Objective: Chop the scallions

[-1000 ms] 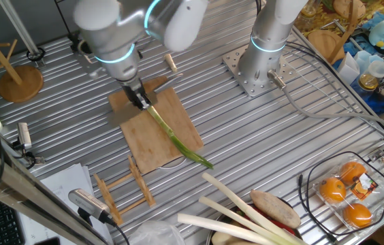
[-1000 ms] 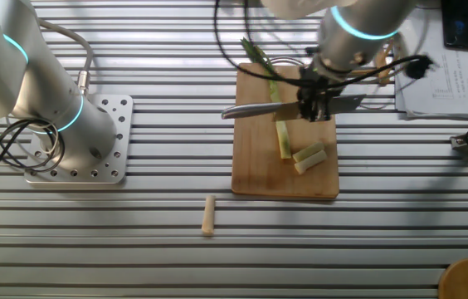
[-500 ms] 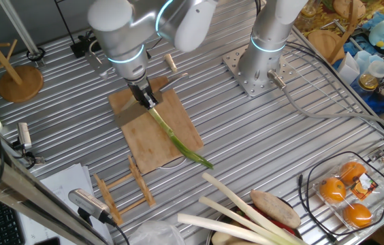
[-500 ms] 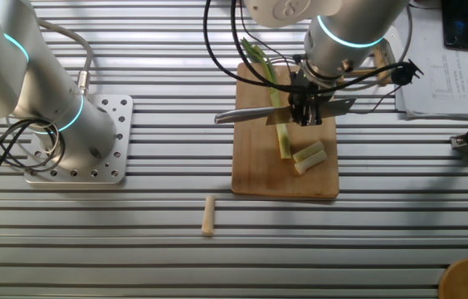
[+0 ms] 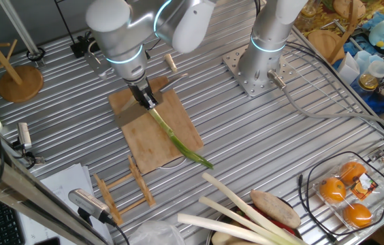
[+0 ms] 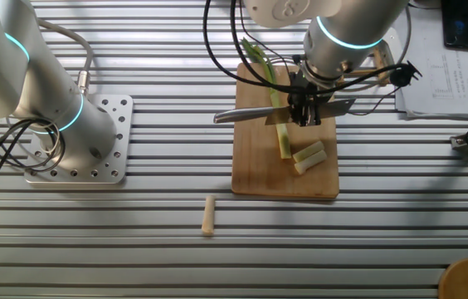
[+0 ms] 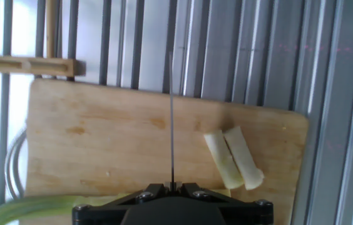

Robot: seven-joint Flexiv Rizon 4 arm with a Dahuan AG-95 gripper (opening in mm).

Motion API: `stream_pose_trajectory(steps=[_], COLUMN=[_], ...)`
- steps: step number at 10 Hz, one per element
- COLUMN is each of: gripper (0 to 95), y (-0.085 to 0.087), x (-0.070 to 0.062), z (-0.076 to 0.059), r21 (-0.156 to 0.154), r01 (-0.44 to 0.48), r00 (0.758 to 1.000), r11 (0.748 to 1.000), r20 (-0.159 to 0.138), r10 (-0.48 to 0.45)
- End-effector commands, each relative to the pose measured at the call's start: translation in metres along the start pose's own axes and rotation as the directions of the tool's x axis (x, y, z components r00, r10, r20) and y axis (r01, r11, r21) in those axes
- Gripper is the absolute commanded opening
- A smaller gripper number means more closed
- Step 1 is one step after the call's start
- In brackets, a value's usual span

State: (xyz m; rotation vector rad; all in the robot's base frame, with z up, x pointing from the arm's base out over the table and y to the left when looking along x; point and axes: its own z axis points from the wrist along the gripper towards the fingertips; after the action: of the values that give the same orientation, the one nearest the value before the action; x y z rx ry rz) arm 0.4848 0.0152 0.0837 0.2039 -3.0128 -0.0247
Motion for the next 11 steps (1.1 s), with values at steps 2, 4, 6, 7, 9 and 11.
stream_pose_trajectory(steps=[2,4,6,7,9,11], gripper=[0.0,0.0,0.0,0.0,0.0,0.0], y=[0.003,0.005,0.003,0.003,0.001,0.003], x=[0.003,0.007,0.007,0.008,0.009,0.009], z=[-0.005,-0.007,-0.004,-0.003,0.001,0.005], r21=[-0.007,0.004,0.004,0.005,0.003,0.002], r01=[-0.012,-0.005,-0.012,-0.009,-0.01,-0.018], r00=[1.0,1.0,1.0,1.0,1.0,1.0], r11=[1.0,1.0,1.0,1.0,1.0,1.0], r20=[-0.013,-0.005,-0.005,-0.013,-0.013,0.0], r10=[0.012,0.005,0.012,0.009,0.01,0.018])
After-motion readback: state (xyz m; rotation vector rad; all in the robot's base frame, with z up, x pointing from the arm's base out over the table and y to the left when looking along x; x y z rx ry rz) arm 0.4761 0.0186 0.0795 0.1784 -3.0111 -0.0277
